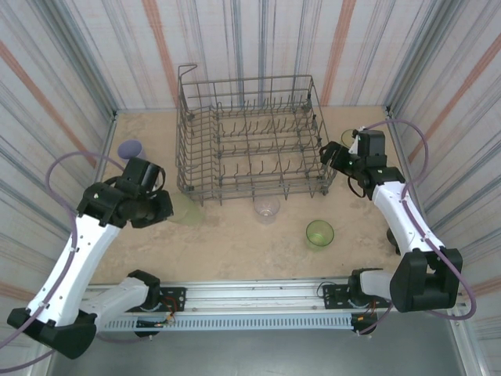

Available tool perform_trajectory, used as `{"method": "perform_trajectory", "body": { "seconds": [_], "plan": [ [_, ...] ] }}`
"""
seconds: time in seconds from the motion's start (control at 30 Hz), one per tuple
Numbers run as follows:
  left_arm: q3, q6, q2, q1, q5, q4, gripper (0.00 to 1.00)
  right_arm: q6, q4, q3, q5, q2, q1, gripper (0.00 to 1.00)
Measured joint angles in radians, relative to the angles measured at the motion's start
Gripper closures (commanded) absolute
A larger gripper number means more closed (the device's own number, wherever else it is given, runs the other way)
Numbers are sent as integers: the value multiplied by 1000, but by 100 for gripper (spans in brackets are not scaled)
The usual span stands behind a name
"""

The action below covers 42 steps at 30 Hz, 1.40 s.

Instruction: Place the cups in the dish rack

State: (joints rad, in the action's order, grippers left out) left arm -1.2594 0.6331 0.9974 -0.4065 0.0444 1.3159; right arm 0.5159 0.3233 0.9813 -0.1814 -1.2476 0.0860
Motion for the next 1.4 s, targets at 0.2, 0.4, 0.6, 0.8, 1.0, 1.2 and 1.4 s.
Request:
{"method": "perform_trajectory", "body": {
  "seconds": [0.2,0.4,0.6,0.8,1.0,1.2,1.4],
  "plan": [
    [-117,-53,74,0,2,34,100,-1,18,25,0,-9,28,1],
    [-278,-100,114,0,13,62,100,1,21,27,0,-9,29,1],
    [-475,-166,226,0,16,53,100,8,26,67,-4,-30,56,1],
    [-565,-232,334,2,11,21,100,8,26,113,-6,-52,79,1],
    [-609,-284,427,66,-64,-35,100,8,24,148,-14,-90,88,1],
    [-653,-320,526,141,-185,-103,100,35,-26,158,-52,-132,101,1],
    [-733,-342,663,174,-320,-169,100,70,-99,180,-82,-186,117,1]
  ]
}}
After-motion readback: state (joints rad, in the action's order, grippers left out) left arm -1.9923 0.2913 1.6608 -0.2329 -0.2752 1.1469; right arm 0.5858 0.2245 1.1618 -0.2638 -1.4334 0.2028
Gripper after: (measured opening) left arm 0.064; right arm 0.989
